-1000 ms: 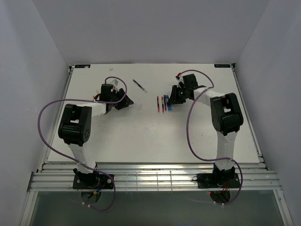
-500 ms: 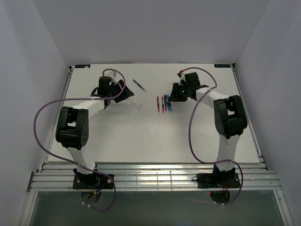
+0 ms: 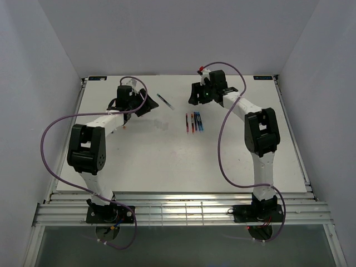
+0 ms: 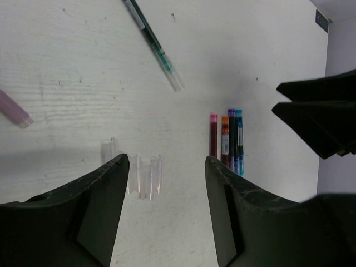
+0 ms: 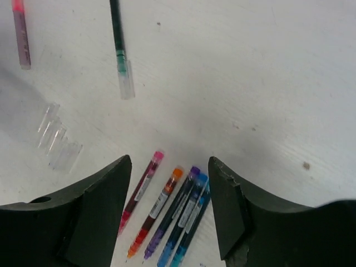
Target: Open the pen caps
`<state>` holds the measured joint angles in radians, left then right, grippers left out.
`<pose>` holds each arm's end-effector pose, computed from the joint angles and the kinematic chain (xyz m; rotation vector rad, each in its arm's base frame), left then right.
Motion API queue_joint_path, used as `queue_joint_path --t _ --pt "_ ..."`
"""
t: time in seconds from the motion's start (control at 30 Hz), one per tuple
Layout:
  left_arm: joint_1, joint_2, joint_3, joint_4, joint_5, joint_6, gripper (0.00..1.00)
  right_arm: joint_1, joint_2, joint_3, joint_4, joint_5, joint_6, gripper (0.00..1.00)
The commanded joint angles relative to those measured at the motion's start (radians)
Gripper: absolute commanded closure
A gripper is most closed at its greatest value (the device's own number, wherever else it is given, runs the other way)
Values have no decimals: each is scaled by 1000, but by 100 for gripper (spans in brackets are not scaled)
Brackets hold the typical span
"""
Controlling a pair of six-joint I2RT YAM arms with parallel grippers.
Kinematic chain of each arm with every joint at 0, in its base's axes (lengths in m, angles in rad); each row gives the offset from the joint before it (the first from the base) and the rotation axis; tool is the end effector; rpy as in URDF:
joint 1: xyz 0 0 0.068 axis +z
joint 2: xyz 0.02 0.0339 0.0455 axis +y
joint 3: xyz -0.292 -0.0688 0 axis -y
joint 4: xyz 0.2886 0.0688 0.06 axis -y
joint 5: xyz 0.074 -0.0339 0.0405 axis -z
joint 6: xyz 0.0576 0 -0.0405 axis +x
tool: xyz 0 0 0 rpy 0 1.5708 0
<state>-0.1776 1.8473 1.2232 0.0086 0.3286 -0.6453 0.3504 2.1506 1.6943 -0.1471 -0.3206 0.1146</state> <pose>0.4632 -0.1020 0.2002 -0.3352 2.2446 -0.8117 0.5305 0.2132 0.2115 -0.4436 2.1592 0.6114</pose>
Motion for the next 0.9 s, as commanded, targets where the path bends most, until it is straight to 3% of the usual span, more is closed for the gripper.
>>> queue_joint_path --t 0.0,0.33,0.87 --pt "7 -115 -69 33 -8 -17 33 44 66 137 -37 -21 -127 35" --pt "6 -270 -244 111 47 -68 33 88 251 346 0 4 -164 28" --pt "1 -313 -335 172 105 -93 32 217 425 561 -80 123 -380 28"
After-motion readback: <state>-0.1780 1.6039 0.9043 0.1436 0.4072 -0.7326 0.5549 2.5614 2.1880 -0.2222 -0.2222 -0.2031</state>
